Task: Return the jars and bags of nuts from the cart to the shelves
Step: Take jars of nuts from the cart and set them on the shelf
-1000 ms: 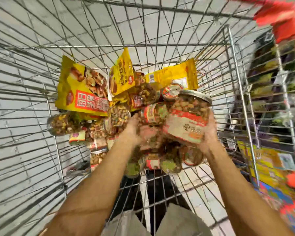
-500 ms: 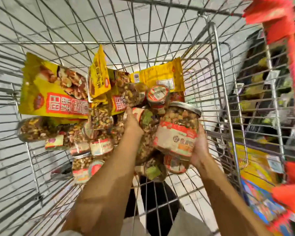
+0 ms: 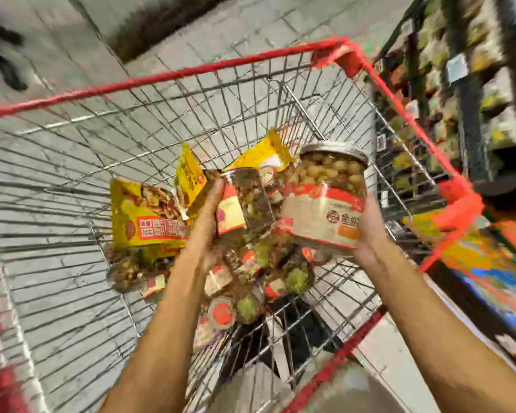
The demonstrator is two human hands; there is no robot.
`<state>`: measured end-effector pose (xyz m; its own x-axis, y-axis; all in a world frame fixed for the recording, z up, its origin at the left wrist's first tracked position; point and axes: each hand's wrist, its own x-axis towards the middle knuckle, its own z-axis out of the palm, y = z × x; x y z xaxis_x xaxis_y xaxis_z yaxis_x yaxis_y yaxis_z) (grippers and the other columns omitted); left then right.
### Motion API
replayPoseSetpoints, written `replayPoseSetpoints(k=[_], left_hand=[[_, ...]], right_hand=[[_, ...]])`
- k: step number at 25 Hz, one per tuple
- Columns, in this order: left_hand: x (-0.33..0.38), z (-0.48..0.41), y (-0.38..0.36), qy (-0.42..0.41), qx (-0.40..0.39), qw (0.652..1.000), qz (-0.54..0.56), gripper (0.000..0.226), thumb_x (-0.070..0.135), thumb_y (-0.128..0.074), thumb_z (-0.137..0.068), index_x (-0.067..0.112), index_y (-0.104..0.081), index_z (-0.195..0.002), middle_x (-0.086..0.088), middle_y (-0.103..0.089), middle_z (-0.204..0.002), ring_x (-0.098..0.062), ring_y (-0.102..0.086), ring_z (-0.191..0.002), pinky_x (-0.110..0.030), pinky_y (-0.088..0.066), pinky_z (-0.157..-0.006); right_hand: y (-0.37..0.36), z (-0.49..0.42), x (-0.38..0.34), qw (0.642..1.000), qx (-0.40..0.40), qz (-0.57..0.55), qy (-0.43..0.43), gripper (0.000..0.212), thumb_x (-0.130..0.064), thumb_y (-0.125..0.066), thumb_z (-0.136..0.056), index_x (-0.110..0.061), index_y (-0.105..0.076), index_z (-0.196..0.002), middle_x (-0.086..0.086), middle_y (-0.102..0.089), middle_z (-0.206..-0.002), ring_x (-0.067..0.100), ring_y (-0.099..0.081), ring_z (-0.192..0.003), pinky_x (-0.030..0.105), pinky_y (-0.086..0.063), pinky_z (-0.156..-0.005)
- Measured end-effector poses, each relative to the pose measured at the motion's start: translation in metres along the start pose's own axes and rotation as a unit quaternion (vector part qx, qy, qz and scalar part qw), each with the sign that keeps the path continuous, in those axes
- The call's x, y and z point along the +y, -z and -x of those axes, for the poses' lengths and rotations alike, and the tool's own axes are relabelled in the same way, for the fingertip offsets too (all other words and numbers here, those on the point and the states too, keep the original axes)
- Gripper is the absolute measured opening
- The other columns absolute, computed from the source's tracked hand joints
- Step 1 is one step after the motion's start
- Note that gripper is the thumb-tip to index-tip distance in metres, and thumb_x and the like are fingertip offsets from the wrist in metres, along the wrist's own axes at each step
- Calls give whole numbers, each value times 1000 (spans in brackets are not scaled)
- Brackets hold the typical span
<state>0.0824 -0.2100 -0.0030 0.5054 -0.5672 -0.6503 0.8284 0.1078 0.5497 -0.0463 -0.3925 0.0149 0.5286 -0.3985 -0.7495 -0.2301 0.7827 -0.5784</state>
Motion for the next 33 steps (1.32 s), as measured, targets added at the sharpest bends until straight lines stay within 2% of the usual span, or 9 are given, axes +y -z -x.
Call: replayPoseSetpoints(k=[4, 7, 10, 13, 16, 22, 26, 31, 33], left_hand=[[11, 46, -87, -13, -152, 986, -67, 48, 55, -54, -64, 13, -76, -72, -1, -73, -67, -12, -70, -59, -24, -55, -52], [-10, 78, -164, -20, -241, 966, -89, 48, 56, -58, -47, 11, -74, -56, 2, -67, -52, -7, -64, -44, -17, -49, -41], [-70, 105, -240, 20, -327, 936, -126, 59, 63, -47, -70, 12, -72, -53, 2, -65, -48, -7, -62, -41, -16, -48, -39], [-154, 128, -306, 80, -370, 910, -171, 89, 68, -14, -89, 11, -71, -52, 1, -62, -47, -9, -58, -37, -14, -45, -38], [-243, 154, -352, 139, -401, 889, -171, 90, 70, -10, -89, 13, -68, -51, 2, -57, -45, -9, -53, -35, -13, -43, -39], [-402, 206, -431, 177, -388, 886, -183, 81, 72, -19, -87, 16, -74, -71, 0, -69, -69, -15, -65, -70, -31, -55, -82], [-460, 220, -475, 176, -379, 891, -177, 88, 71, -12, -89, 16, -75, -62, 4, -67, -57, -9, -63, -49, -18, -52, -50], [-518, 202, -553, 123, -361, 901, -209, 91, 66, -7, -92, 16, -77, -61, -1, -71, -60, -13, -69, -55, -22, -55, -50], [-547, 183, -589, 83, -333, 912, -225, 82, 63, -13, -94, 13, -77, -79, -1, -71, -61, -15, -69, -54, -24, -55, -50]], right_hand=[[44, 90, -15, 985, 24, -143, 89, 60, -54, -29, -93, -14, -74, -100, 11, -72, -100, 26, -68, -93, 42, -55, -84], [89, 157, -25, 952, 31, -231, 200, 58, -47, -39, -87, -17, -74, -52, 0, -72, -63, 15, -70, -57, 27, -56, -48], [157, 228, -24, 895, 40, -321, 308, 32, -42, -61, -50, -14, -75, -53, 2, -73, -65, 16, -71, -59, 30, -57, -48], [239, 282, -11, 859, 90, -367, 345, 35, -42, -58, -61, -11, -76, -65, 7, -75, -75, 22, -72, -68, 41, -59, -58], [323, 331, 1, 831, 127, -383, 384, 33, -44, -60, -62, -16, -76, -62, 2, -74, -71, 16, -72, -66, 32, -59, -56], [485, 408, 19, 831, 106, -414, 357, 46, -48, -45, -90, -12, -73, -98, 10, -71, -103, 28, -69, -95, 49, -55, -82], [553, 416, 14, 835, 109, -423, 334, 55, -54, -45, -87, -16, -57, -126, 11, -61, -125, 31, -57, -116, 54, -41, -101], [634, 400, -12, 831, 135, -436, 318, 50, -55, -41, -90, -17, -74, -93, 11, -72, -99, 30, -70, -87, 49, -53, -84], [668, 389, -28, 831, 145, -435, 316, 52, -57, -41, -89, -17, -75, -92, 12, -72, -98, 30, -70, -86, 47, -53, -84]])
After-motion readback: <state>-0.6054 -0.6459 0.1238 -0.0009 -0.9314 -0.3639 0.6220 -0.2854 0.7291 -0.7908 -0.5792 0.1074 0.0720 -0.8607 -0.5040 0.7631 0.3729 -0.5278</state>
